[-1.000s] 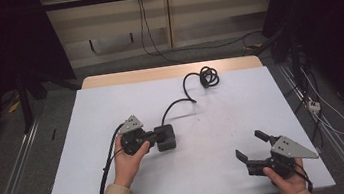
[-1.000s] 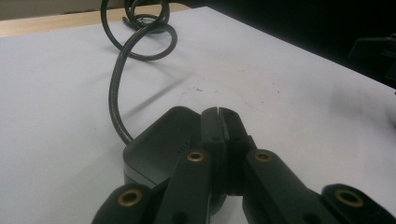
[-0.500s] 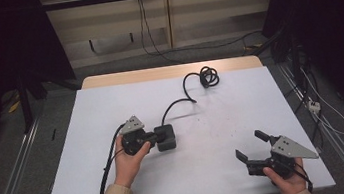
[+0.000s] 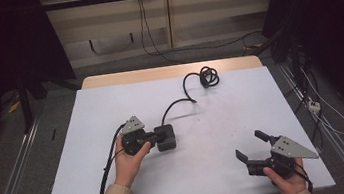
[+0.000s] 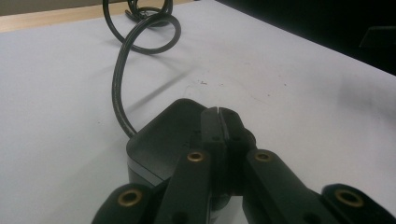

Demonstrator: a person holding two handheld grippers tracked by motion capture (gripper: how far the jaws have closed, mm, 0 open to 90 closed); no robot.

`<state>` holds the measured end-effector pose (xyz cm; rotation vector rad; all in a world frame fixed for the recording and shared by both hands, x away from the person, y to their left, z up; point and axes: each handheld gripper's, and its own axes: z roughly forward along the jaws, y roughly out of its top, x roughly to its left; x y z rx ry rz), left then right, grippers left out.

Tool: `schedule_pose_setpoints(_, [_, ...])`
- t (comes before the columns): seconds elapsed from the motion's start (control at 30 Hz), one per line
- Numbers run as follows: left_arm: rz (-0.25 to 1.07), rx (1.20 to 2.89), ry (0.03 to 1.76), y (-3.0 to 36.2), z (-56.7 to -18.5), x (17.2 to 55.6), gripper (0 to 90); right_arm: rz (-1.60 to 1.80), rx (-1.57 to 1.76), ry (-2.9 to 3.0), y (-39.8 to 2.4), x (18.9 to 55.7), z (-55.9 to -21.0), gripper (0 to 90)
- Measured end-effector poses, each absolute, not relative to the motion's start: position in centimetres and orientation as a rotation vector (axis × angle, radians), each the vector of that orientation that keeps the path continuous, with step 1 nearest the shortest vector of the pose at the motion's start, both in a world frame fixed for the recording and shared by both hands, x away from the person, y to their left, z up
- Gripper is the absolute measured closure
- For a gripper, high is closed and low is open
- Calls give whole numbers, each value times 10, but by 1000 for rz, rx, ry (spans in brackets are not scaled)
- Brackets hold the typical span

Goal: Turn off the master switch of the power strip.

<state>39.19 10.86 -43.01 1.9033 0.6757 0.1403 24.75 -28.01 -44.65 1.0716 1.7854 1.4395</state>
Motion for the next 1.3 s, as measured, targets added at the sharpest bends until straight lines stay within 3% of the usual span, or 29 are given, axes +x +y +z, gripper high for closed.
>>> schedule_pose_setpoints(1.3, [195,1945,650,105,-430,389,900,1438,1070,1786,-280,248,-447,60])
